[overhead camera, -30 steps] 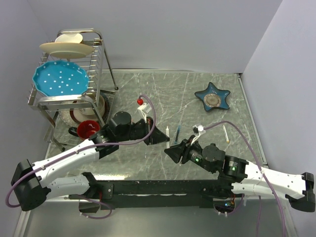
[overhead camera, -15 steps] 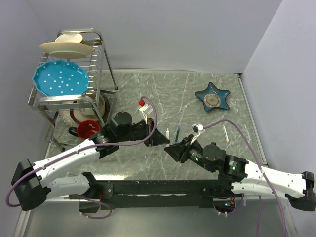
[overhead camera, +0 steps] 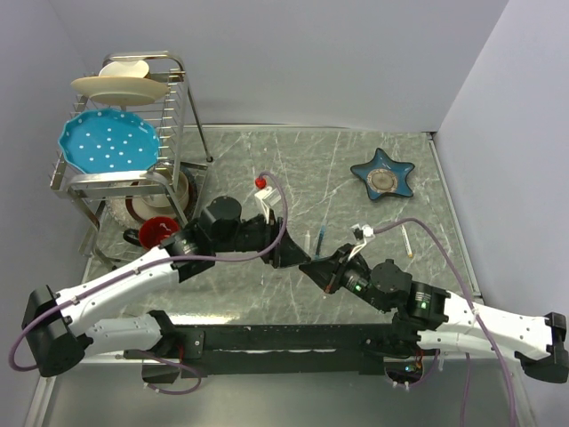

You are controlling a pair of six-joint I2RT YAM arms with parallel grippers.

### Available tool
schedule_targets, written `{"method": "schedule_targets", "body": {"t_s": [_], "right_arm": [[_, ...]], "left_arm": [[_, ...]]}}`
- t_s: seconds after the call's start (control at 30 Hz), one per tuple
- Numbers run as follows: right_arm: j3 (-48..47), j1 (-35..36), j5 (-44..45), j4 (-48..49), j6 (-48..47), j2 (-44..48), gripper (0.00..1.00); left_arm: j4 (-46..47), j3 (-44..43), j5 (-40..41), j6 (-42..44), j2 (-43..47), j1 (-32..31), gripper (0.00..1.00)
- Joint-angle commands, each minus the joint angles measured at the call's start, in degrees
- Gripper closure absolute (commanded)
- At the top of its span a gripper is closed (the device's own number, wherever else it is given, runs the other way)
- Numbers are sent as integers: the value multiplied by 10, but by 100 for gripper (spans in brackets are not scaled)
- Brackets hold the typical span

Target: Insert the pens into the pen caps

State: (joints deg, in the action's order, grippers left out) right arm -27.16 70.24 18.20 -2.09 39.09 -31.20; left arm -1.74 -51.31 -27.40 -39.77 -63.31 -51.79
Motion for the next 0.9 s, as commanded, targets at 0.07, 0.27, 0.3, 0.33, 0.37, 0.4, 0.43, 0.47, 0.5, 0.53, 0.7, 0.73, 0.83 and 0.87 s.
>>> {"method": "schedule_targets", "body": {"t_s": [0.07, 0.27, 0.3, 0.33, 0.37, 0.4, 0.43, 0.47, 0.5, 0.53, 0.7, 0.73, 0.83, 0.87], "right_arm": [[2, -1, 70, -49, 32, 73, 100], [1, 0, 98, -141, 54, 155, 100], [0, -1, 105, -167, 61, 168, 100], [1, -1, 108, -179, 64, 180, 100], [2, -1, 110, -186, 66, 207, 100], [4, -1, 112, -200, 70, 221, 100], [10, 0, 114, -208, 73, 233, 100], [12, -1, 117, -214, 76, 256, 100], [16, -1, 119, -223, 78, 264, 100], [15, -1, 120, -229, 78, 271, 100], [3, -1, 129, -261, 72, 287, 100], [0, -2, 131, -266, 74, 293, 100], [-5, -1, 140, -278, 66, 308, 100], [-7, -1, 142, -282, 67, 308, 100]], "left_arm": [[-168, -128, 188, 166, -26, -2, 31], [-219, -165, 297, 357, -62, -2, 28], [-229, -186, 315, 376, -83, -2, 28], [-255, -200, 354, 422, -96, -2, 27], [-270, -231, 370, 438, -111, -2, 26], [-282, -246, 392, 450, -146, -2, 25], [-295, -259, 433, 473, -165, -1, 24], [-325, -287, 441, 484, -185, -1, 21], [-347, -302, 446, 494, -230, -1, 21], [-366, -316, 454, 514, -253, -1, 22], [-469, -400, 419, 547, -382, 36, 30], [-480, -411, 405, 549, -393, 45, 31], [-477, -423, 402, 559, -418, 80, 34], [-469, -413, 414, 562, -422, 88, 34]]}}
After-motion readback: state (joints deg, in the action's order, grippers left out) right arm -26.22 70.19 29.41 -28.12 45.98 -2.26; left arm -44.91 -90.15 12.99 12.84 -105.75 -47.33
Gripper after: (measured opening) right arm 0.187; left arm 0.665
